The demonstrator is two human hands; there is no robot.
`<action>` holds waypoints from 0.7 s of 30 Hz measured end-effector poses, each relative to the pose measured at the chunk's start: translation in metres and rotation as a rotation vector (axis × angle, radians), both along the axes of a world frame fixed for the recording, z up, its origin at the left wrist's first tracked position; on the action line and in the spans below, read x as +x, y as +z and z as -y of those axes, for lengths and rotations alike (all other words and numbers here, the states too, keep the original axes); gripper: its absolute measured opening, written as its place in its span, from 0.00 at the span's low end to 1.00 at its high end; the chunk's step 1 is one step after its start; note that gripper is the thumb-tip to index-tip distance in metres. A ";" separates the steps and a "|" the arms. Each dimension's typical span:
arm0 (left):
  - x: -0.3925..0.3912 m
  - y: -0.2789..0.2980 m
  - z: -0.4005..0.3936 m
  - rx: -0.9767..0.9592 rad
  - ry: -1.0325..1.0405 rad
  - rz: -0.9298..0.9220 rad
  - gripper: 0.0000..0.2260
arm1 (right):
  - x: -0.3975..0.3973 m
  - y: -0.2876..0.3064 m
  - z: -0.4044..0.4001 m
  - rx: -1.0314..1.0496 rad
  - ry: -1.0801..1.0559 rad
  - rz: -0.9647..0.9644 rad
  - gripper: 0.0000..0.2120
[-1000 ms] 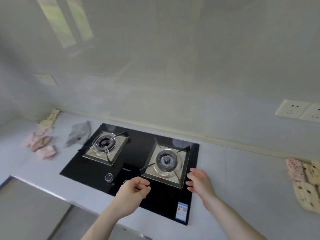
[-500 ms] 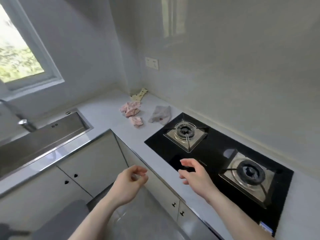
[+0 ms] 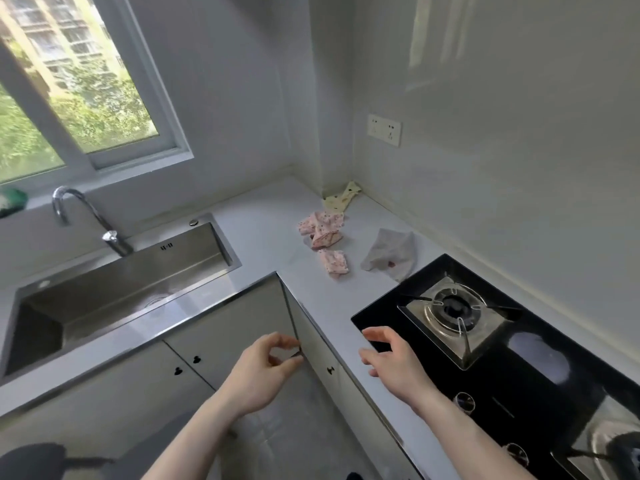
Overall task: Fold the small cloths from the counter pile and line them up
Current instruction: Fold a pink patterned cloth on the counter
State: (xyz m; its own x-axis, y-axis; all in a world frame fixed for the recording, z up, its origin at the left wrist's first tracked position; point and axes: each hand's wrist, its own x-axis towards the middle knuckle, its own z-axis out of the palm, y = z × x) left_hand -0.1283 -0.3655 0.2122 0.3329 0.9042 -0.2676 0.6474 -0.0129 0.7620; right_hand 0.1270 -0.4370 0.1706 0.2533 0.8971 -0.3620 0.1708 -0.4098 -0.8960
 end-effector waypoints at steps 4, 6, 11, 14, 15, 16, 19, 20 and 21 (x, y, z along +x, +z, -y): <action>-0.005 0.012 -0.055 -0.002 0.053 0.007 0.07 | 0.003 -0.013 -0.066 -0.033 0.024 -0.002 0.16; -0.007 0.013 -0.081 0.004 0.067 -0.005 0.07 | 0.005 -0.020 -0.098 -0.037 0.028 0.007 0.15; -0.006 -0.001 -0.133 -0.010 0.048 -0.050 0.08 | 0.003 -0.027 -0.152 -0.039 0.019 0.021 0.14; 0.006 -0.008 -0.174 -0.012 -0.036 -0.076 0.08 | 0.008 -0.033 -0.180 -0.027 -0.027 0.027 0.13; 0.011 -0.011 -0.189 -0.016 -0.067 -0.084 0.09 | 0.010 -0.036 -0.187 -0.029 -0.046 0.030 0.13; 0.016 -0.013 -0.203 -0.022 -0.098 -0.089 0.10 | 0.011 -0.037 -0.193 -0.034 -0.064 0.039 0.13; 0.029 -0.025 -0.252 -0.019 -0.200 -0.115 0.10 | 0.013 -0.044 -0.212 -0.065 -0.137 0.059 0.14; 0.034 -0.029 -0.269 -0.022 -0.241 -0.122 0.10 | 0.013 -0.047 -0.221 -0.074 -0.167 0.062 0.14; 0.038 -0.034 -0.285 -0.024 -0.281 -0.127 0.10 | 0.013 -0.050 -0.230 -0.080 -0.197 0.069 0.15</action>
State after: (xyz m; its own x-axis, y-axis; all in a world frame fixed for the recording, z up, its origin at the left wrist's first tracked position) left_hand -0.0906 -0.0802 0.1782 0.5317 0.7741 -0.3437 0.7114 -0.1879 0.6772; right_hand 0.1402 -0.2073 0.1203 0.4476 0.7967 -0.4061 0.1403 -0.5110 -0.8480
